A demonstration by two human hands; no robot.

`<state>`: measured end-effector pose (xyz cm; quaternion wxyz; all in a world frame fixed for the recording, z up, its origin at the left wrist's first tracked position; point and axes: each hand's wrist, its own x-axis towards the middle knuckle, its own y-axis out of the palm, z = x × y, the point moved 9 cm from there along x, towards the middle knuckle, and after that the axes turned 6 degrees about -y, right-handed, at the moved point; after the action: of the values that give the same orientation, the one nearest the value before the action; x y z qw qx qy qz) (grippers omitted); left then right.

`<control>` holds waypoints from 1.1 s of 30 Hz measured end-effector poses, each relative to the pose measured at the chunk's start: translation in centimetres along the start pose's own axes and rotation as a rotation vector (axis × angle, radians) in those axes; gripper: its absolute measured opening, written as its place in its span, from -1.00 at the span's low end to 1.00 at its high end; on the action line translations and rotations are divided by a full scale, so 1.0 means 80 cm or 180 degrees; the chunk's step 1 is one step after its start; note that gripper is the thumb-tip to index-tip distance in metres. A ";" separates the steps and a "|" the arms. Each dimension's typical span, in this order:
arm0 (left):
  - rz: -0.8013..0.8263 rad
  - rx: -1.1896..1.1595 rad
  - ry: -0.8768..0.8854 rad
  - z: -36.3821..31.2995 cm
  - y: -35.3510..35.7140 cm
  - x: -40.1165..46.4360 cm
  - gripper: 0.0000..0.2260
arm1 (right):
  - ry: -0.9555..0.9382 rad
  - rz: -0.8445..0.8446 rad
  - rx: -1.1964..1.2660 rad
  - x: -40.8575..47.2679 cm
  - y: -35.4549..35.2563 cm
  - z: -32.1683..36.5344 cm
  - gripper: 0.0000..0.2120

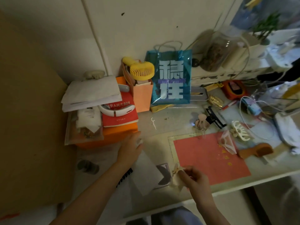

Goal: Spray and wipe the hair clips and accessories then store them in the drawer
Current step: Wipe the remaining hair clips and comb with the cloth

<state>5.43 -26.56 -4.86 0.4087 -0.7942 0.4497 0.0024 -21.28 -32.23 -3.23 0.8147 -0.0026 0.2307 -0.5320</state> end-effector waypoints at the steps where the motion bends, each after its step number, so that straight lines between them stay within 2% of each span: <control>1: 0.0022 0.0181 0.0122 -0.018 0.005 -0.004 -0.65 | -0.0016 -0.0023 0.0033 -0.001 -0.010 0.001 -0.95; 4: -0.0041 0.0785 0.0437 -0.068 0.026 -0.011 -0.51 | -0.0088 -0.0153 0.0119 0.001 -0.046 0.005 -0.92; 11: 0.0019 0.1229 0.0734 -0.170 0.115 0.004 -0.46 | -0.0212 -0.0392 0.0382 0.032 -0.148 0.001 -0.87; 15: -0.0038 0.1543 0.0617 -0.218 0.173 0.031 -0.47 | -0.0255 -0.0307 0.0301 0.081 -0.215 -0.003 -0.84; 20: -0.0159 0.1934 0.0521 -0.276 0.237 0.071 -0.62 | -0.0213 -0.0003 0.0163 0.152 -0.298 -0.008 -0.89; 24: -0.0182 0.1920 0.0156 -0.306 0.263 0.105 -0.66 | -0.0188 0.0116 0.0161 0.193 -0.353 -0.015 -0.89; 27: -0.0245 0.2042 0.0093 -0.321 0.271 0.124 -0.66 | -0.0103 0.0214 0.0211 0.211 -0.370 -0.022 -0.82; 31: -0.0166 0.2077 0.0019 -0.323 0.277 0.153 -0.51 | 0.0074 0.0267 0.0338 0.228 -0.374 -0.033 -0.84; 33: -0.0081 0.2075 0.0089 -0.321 0.282 0.166 -0.54 | 0.0111 0.0271 0.0347 0.231 -0.375 -0.039 -0.81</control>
<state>-12.17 -58.67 -7.27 0.6353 -0.6270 0.4224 -0.1578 -42.37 -60.50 -5.39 0.8314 0.0608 0.2155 -0.5086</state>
